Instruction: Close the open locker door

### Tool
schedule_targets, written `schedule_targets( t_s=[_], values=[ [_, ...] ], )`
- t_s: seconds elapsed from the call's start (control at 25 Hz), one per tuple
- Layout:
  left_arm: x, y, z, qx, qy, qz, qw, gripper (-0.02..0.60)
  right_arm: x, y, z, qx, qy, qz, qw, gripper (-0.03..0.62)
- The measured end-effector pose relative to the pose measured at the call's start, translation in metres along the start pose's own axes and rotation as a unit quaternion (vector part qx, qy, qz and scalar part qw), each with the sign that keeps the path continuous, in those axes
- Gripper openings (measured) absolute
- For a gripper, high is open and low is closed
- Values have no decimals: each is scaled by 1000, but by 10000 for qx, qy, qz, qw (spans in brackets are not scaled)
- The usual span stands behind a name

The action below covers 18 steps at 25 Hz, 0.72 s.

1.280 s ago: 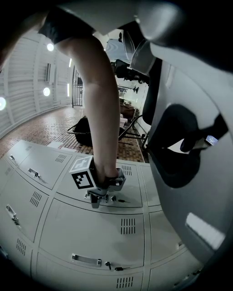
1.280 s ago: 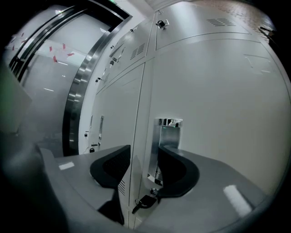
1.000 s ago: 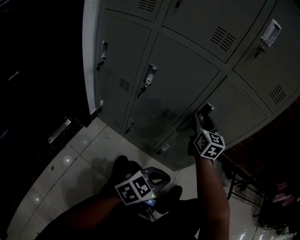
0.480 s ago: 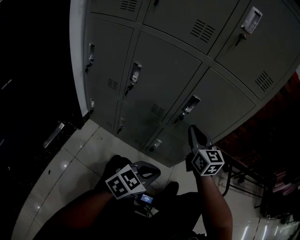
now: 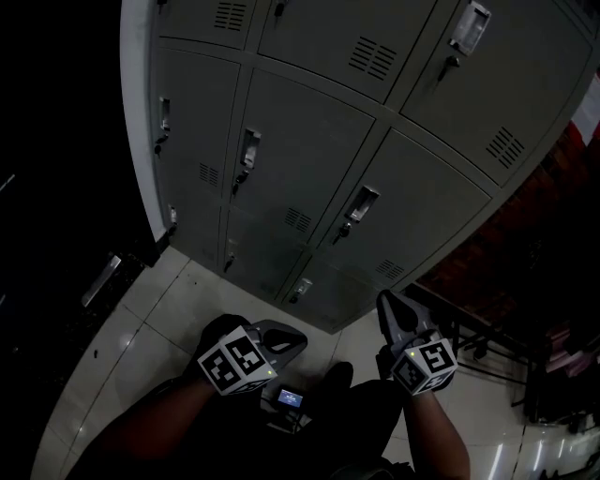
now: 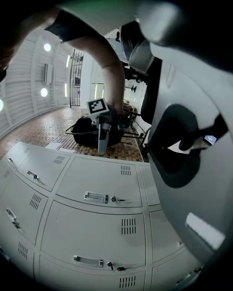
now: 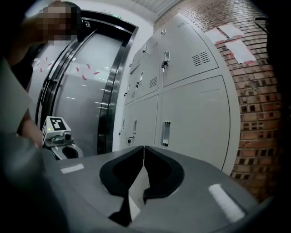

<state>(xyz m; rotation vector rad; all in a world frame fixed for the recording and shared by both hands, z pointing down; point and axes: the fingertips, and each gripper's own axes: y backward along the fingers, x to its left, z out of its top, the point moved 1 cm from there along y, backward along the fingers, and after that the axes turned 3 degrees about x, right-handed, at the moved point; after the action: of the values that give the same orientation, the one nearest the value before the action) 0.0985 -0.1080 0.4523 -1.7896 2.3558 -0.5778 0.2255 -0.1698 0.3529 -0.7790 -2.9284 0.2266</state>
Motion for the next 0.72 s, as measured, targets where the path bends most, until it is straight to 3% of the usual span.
schedule_targets(
  t_s=[0.2, 0.48, 0.72],
  values=[
    [-1, -1, 0, 10, -23, 15, 10000, 12, 10, 32, -25, 193, -111, 26, 9997, 8],
    [-1, -1, 0, 24, -46, 17, 10000, 12, 50, 64, -66, 475, -122, 449, 9978, 8],
    [-1, -2, -1, 66, -76, 38, 9999, 12, 52, 79, -77, 470, -218, 413, 9978, 8]
  ],
)
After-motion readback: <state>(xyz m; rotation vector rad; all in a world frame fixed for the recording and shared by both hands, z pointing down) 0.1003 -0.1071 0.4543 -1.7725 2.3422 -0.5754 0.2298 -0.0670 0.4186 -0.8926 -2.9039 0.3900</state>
